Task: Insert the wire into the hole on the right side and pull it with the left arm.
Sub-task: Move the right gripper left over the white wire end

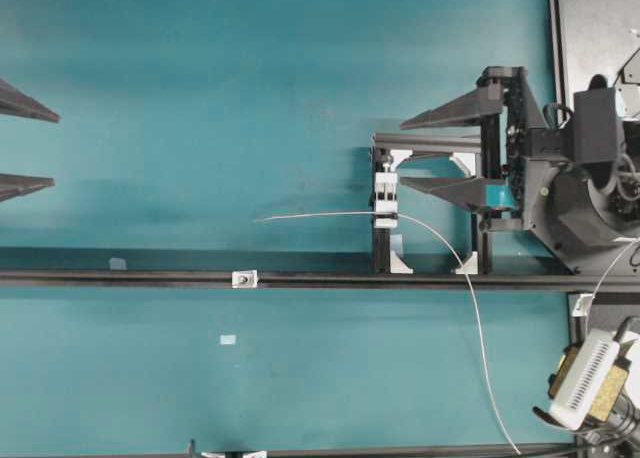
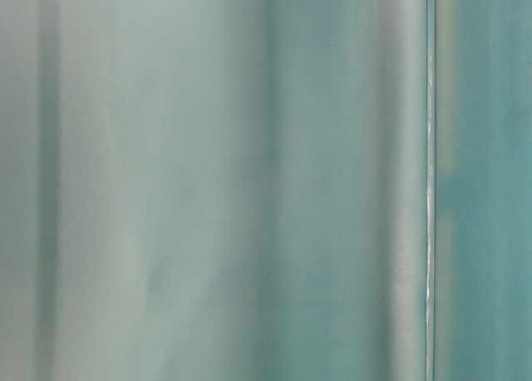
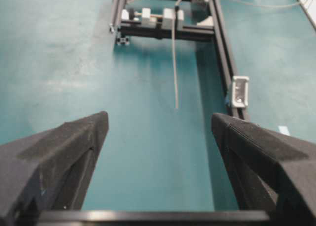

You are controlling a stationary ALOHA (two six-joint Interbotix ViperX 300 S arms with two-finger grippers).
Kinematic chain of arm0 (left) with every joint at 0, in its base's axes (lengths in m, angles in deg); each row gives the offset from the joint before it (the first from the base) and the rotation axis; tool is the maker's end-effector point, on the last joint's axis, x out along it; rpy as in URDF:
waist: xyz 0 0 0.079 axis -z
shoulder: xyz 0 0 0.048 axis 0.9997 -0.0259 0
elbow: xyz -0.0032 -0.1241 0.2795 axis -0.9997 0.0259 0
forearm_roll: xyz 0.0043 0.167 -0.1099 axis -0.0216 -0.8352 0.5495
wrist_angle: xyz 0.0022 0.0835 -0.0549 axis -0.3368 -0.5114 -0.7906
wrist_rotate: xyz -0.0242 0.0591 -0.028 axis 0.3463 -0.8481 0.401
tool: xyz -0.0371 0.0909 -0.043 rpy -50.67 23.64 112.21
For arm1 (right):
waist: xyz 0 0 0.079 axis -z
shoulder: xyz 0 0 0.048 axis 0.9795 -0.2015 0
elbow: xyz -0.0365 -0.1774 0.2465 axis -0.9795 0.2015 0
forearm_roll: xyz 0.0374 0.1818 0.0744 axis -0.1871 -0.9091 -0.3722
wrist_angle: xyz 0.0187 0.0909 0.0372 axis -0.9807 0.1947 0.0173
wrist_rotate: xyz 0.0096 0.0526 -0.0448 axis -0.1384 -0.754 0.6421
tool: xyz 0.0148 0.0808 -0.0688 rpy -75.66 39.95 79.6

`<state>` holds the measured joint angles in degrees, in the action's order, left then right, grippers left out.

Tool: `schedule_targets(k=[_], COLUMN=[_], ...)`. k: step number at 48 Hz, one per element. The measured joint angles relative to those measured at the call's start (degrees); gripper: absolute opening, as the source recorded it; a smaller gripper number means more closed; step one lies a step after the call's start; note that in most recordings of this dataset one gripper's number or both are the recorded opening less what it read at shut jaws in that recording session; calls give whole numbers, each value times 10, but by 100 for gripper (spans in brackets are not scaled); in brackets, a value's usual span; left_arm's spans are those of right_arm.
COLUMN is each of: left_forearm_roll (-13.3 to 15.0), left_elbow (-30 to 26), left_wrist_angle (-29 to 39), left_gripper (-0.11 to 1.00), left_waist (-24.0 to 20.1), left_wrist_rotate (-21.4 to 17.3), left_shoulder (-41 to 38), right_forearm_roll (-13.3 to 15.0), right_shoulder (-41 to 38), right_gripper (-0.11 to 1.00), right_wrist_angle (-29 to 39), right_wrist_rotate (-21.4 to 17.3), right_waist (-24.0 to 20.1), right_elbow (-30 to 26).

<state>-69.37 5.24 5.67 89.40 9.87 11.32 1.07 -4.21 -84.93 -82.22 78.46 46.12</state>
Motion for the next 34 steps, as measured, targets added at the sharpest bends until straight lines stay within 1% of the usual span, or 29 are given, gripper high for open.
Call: schedule_targets(k=[9,23,34], left_forearm_roll=[1,0,1], left_elbow=[9,25,25], left_wrist_angle=[-18,-19,-18], left_gripper=[73,73,73], left_waist=[0,0,-4], left_wrist_rotate=[0,0,0], left_shoulder=[-1,-3,-28], right_forearm_roll=[0,0,0], right_shoulder=[-35,-121,-198], right_gripper=[78,78,78], right_wrist_angle=[-1,3,9], right_wrist_rotate=[-4,-60,-65], right_waist=[0,1,-7], right_elbow=[0,-20,-51])
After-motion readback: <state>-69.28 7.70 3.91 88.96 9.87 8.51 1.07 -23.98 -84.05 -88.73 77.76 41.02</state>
